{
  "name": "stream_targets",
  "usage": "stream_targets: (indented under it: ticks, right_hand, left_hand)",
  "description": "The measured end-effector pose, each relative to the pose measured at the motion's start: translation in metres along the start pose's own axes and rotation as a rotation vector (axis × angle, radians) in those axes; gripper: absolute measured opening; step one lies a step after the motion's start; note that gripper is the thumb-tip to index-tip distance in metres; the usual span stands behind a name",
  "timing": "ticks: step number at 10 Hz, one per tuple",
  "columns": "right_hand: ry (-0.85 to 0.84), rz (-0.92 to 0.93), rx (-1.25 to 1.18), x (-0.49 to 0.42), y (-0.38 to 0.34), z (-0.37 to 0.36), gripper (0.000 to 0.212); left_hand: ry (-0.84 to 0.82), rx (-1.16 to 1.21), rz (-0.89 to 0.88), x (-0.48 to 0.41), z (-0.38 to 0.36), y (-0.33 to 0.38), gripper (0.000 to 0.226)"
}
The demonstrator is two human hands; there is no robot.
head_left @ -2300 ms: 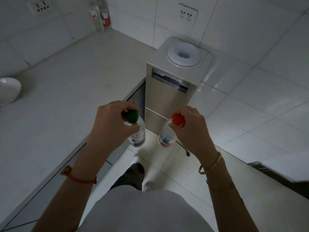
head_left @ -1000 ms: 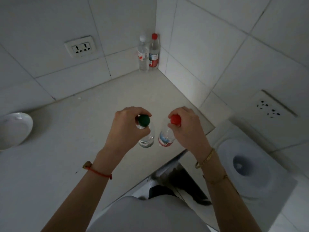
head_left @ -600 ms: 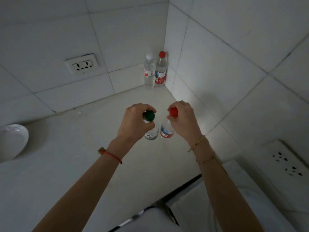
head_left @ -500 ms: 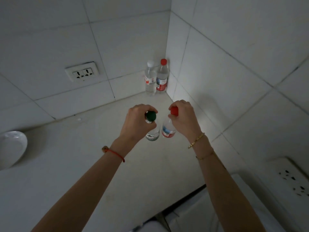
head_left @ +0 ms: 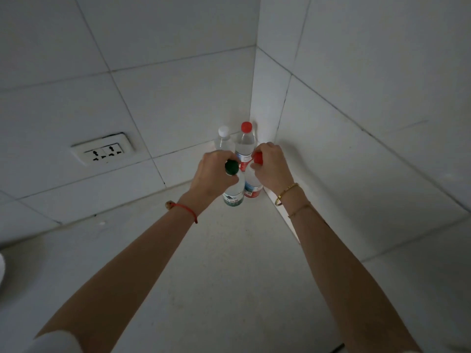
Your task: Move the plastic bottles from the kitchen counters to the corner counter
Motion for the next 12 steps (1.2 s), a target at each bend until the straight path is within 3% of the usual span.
stream_targets:
  ticks: [5, 9, 12]
  right_hand:
    - [-0.052, 0.050, 0.167, -0.067, 0.017, -0.019, 0.022]
    - [-0.023, -0.013, 0.114, -0.059, 0.017, -0.018, 0.039]
    - [0.012, -0.045, 0.092, -0.029, 0.008, -0.004, 0.036]
  left_hand:
    - [-0.049, -0.019, 0.014, -0.082, -0.024, -0.021, 0.035]
    - [-0.078, 0.033, -0.010, -0.080, -0.026, -0.032, 0.048]
    - [-0.047, 0.172, -0.036, -0.051, -0.010, -0.029, 0.046]
Point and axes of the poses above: each hand's wrist, its own x-axis away from the middle knuckle, its own z-axis out of the back of the hand, y = z × x, the point moved 2 cm from there along -x, towards the middle knuckle, and after that the axes turned 7 degrees about -y, right-handed, at the moved point
